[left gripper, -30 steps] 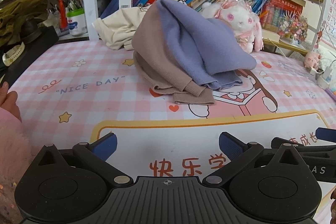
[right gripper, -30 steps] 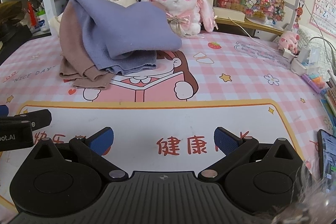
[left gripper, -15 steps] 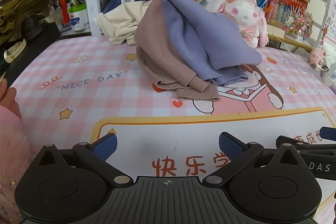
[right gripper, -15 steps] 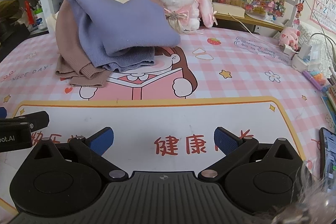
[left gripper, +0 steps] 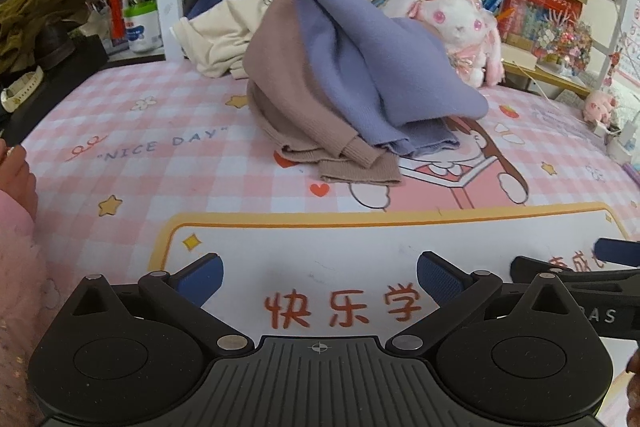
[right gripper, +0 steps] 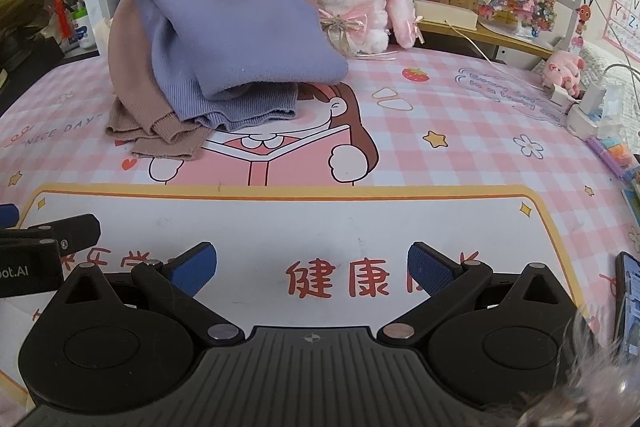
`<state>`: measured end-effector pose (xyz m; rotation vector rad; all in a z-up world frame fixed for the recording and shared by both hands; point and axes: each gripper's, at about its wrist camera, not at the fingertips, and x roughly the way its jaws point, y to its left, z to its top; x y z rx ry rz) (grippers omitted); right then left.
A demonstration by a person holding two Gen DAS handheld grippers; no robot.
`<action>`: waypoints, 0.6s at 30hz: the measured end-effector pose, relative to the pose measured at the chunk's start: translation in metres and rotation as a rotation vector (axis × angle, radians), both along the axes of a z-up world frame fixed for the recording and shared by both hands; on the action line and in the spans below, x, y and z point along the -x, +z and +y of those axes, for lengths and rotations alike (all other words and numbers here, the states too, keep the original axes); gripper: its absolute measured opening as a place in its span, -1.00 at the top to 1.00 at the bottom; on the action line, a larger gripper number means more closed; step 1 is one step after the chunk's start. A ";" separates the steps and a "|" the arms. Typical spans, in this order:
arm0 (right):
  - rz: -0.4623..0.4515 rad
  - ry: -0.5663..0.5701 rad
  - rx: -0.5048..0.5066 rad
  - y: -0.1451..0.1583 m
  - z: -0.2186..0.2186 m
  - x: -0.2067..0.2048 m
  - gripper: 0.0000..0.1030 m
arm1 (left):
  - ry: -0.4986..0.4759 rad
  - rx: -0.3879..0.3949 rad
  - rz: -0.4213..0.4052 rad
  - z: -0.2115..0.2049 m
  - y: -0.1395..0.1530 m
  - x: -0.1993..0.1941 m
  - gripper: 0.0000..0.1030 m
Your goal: Fold clothes
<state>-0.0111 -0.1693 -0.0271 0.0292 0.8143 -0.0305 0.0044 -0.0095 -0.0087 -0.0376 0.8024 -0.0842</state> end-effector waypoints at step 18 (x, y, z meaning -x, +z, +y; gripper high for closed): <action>0.026 0.091 -0.040 -0.010 -0.041 -0.010 -1.00 | 0.032 -0.012 0.045 -0.042 -0.005 0.005 -1.00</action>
